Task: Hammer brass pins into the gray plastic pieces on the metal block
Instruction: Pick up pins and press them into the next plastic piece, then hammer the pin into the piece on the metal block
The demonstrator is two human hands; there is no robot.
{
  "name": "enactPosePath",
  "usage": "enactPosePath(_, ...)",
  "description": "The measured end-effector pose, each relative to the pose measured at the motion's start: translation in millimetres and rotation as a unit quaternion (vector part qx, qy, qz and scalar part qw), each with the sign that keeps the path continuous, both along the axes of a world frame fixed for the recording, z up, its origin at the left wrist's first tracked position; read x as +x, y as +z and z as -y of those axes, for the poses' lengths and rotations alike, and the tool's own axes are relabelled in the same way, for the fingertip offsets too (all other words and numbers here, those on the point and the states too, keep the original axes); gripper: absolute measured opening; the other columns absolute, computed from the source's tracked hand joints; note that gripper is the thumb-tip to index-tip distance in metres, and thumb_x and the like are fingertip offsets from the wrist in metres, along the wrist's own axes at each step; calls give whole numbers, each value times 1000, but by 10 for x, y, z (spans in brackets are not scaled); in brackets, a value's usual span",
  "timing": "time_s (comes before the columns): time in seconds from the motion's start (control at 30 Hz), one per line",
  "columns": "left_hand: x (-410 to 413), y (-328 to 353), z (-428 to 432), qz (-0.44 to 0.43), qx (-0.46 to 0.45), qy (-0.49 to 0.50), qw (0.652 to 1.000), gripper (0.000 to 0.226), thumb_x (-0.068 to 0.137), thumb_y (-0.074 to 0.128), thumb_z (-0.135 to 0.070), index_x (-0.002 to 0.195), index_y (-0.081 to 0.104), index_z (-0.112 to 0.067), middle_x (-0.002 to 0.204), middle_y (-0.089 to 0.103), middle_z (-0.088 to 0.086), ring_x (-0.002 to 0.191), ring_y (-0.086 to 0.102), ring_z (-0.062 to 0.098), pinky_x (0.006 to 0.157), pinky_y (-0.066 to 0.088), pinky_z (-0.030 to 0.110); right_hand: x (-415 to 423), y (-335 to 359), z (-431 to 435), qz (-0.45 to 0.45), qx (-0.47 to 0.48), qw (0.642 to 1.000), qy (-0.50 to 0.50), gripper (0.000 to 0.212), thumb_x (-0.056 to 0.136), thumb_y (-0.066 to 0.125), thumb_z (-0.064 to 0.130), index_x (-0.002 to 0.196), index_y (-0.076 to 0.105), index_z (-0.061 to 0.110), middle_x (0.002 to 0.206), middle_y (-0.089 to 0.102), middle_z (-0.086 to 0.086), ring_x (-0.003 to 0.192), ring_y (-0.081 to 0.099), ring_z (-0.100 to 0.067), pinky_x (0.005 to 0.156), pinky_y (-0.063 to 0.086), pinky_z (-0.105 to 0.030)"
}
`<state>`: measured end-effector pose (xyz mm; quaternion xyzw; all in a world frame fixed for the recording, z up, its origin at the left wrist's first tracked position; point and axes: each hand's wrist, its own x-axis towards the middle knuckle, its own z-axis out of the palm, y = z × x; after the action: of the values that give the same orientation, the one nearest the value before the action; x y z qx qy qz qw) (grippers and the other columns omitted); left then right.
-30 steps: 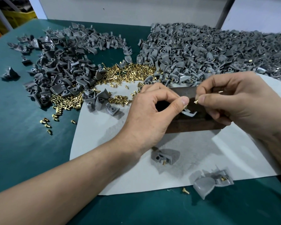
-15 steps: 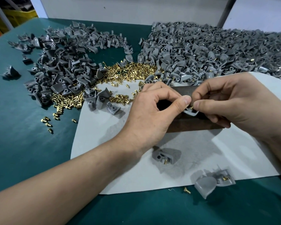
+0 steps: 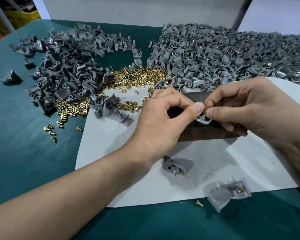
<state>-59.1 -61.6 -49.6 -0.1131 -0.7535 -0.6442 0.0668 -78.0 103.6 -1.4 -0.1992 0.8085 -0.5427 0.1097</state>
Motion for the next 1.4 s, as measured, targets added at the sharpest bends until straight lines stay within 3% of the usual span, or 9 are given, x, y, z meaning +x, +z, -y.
enactPosePath(0.47, -14, -19, 10, -11, -3, 7, 1000, 16, 79, 72, -34, 63, 68, -31, 80, 62, -18, 97, 56, 13, 81, 36, 22, 12, 41, -21, 0, 9, 1000, -2, 26, 57, 70, 29, 73, 70, 9, 42, 52, -9, 32, 39, -14, 35, 28, -15)
enactPosePath(0.6, -12, -25, 20, -2, -1, 4, 1000, 15, 80, 72, -34, 65, 68, -30, 81, 62, -17, 96, 56, 10, 81, 36, 23, 17, 55, -41, -1, 12, 1000, -11, 7, 75, 68, 10, 73, 69, 3, 44, 53, -9, 34, 39, -15, 35, 29, -15)
enactPosePath(0.83, -6, -26, 18, 13, 10, 1, 1000, 17, 80, 73, -31, 64, 68, -30, 81, 62, -17, 94, 55, 7, 78, 36, 22, -2, 8, -58, 12, -43, 998, -47, 15, 84, 58, -3, 71, 65, -6, 52, 53, -12, 39, 41, -19, 33, 31, -15)
enactPosePath(1.0, 4, 5, 23, 3, 23, 3, 1000, 13, 80, 74, -23, 68, 69, -23, 86, 64, -8, 82, 55, -6, 74, 39, 6, 38, 45, -54, 14, -54, 996, -68, 17, 87, 54, -4, 75, 66, -5, 56, 54, -11, 41, 46, -17, 32, 32, -16)
enactPosePath(1.07, 21, 5, 23, -4, 14, 0, 1000, 8, 79, 74, -22, 71, 70, -21, 89, 63, -10, 85, 55, -7, 77, 41, 7, 44, 149, -119, -43, 22, 994, -102, 14, 87, 59, 3, 76, 67, 3, 54, 58, -7, 41, 50, -14, 34, 35, -18)
enactPosePath(1.13, 33, -8, 29, -3, 12, -4, 1000, 5, 73, 76, -28, 75, 74, -23, 92, 64, -14, 91, 56, -6, 80, 42, 9, 36, 286, -289, -108, 211, 959, -158, 15, 82, 68, 26, 72, 65, 16, 52, 63, -1, 37, 53, -6, 40, 41, -20)
enactPosePath(1.27, 28, -27, 53, -16, -5, 7, 1000, 21, 66, 76, -39, 83, 76, -25, 96, 64, -18, 99, 57, -3, 86, 45, 14, 194, 292, -626, -17, 629, 746, -220, 52, 66, 63, 71, 81, 57, 23, 57, 62, 4, 50, 60, -11, 47, 44, -24)
enactPosePath(1.33, 37, -22, 36, -18, -22, -5, 1000, 21, 69, 77, -37, 88, 73, -28, 99, 62, -19, 104, 55, 1, 92, 48, 28, 322, 129, -688, 20, 648, 735, -197, 53, 67, 62, 72, 87, 58, 23, 67, 60, 5, 60, 59, -12, 50, 42, -25)
enactPosePath(1.4, 61, -17, 17, -32, -59, -4, 998, 19, 73, 70, -35, 91, 68, -30, 101, 59, -21, 108, 53, 5, 95, 48, 37, 401, 22, -726, 26, 573, 788, -225, 41, 68, 66, 62, 85, 56, 25, 76, 61, 3, 67, 57, -13, 51, 38, -25)
